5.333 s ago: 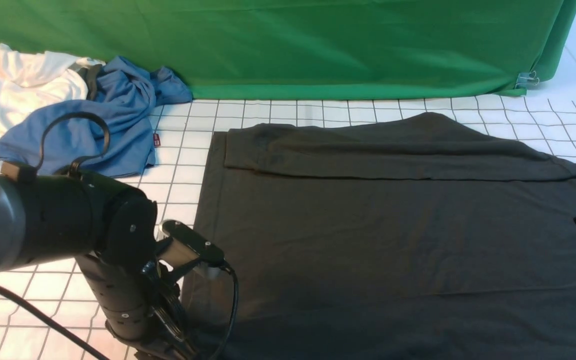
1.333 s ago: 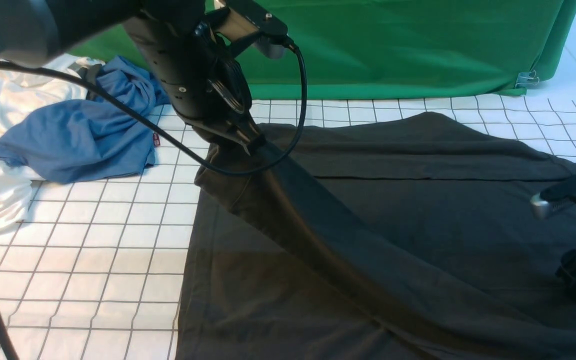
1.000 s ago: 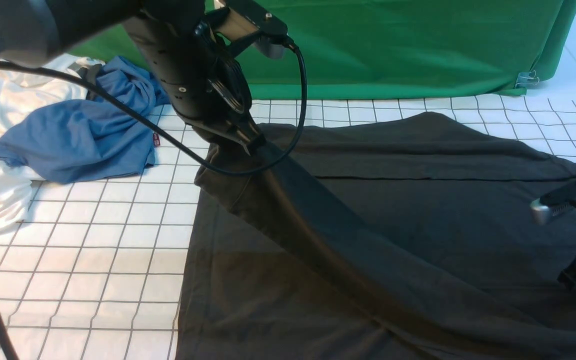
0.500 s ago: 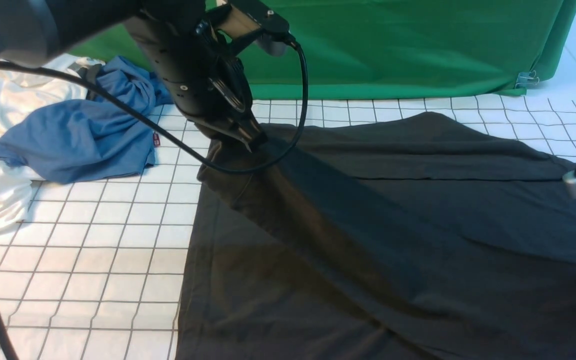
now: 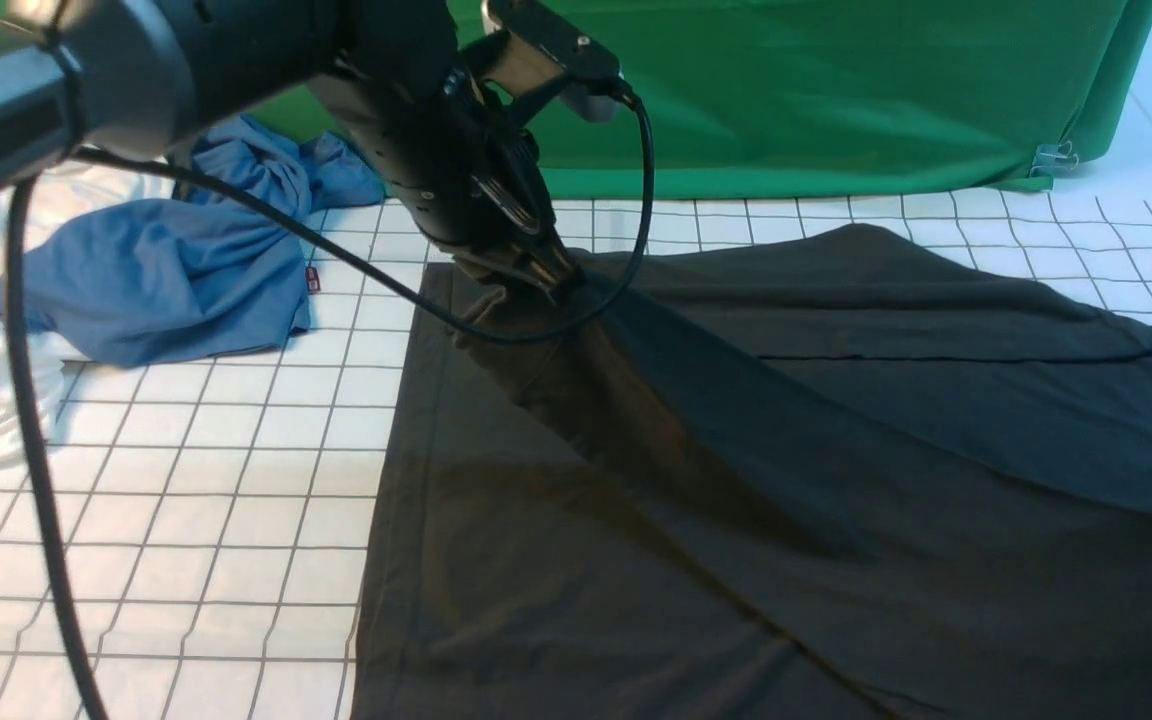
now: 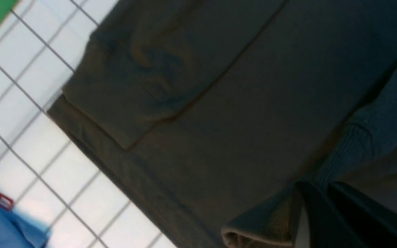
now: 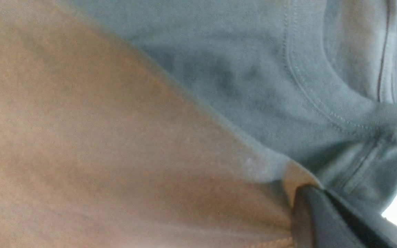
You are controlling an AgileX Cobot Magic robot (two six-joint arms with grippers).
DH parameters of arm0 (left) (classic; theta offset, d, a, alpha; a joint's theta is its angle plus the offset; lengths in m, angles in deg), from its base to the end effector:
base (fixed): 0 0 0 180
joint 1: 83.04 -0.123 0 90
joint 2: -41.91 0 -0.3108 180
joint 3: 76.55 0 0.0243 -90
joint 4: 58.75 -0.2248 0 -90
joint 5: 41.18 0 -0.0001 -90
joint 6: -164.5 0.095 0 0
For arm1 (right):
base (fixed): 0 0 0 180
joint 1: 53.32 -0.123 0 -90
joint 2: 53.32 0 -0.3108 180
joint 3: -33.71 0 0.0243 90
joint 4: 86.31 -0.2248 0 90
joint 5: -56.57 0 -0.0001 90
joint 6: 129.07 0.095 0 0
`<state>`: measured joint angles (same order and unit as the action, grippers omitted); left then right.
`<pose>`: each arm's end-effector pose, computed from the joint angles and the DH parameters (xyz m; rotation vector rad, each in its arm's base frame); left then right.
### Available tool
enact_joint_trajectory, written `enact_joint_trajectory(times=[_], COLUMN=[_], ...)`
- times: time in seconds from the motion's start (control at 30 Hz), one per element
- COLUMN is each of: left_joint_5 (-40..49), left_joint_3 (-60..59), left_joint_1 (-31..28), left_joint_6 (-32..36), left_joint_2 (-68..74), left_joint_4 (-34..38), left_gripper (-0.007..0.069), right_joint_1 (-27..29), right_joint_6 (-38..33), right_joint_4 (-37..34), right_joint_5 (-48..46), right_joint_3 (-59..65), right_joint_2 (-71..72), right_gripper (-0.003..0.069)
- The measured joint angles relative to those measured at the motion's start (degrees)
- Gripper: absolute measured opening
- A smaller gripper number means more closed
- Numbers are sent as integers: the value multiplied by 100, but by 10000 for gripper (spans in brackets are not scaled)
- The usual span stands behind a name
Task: Fold a long-sleeved shirt over a white checkered tablecloth.
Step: 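Fold the left side of the black T-shirt inward over its body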
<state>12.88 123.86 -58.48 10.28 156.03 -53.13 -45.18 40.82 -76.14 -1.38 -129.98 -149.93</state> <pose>0.3639 -0.1746 0.3363 1.0551 2.3502 -0.1159 0.2630 -0.0520 0.2739 -0.1749 2.9925 -0.2721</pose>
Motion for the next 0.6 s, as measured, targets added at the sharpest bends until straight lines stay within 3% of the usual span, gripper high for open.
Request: enact_joint_trajectory(times=[0.6], left_joint_5=[-319], left_joint_3=[597], left_joint_1=[0], left_joint_6=[49], left_joint_2=[772], left_joint_4=[-2], left_gripper=[-29], right_joint_1=[394], right_joint_6=[182], right_joint_4=[70], right_joint_5=[285], right_joint_3=[376], right_joint_2=[36], right_gripper=[54])
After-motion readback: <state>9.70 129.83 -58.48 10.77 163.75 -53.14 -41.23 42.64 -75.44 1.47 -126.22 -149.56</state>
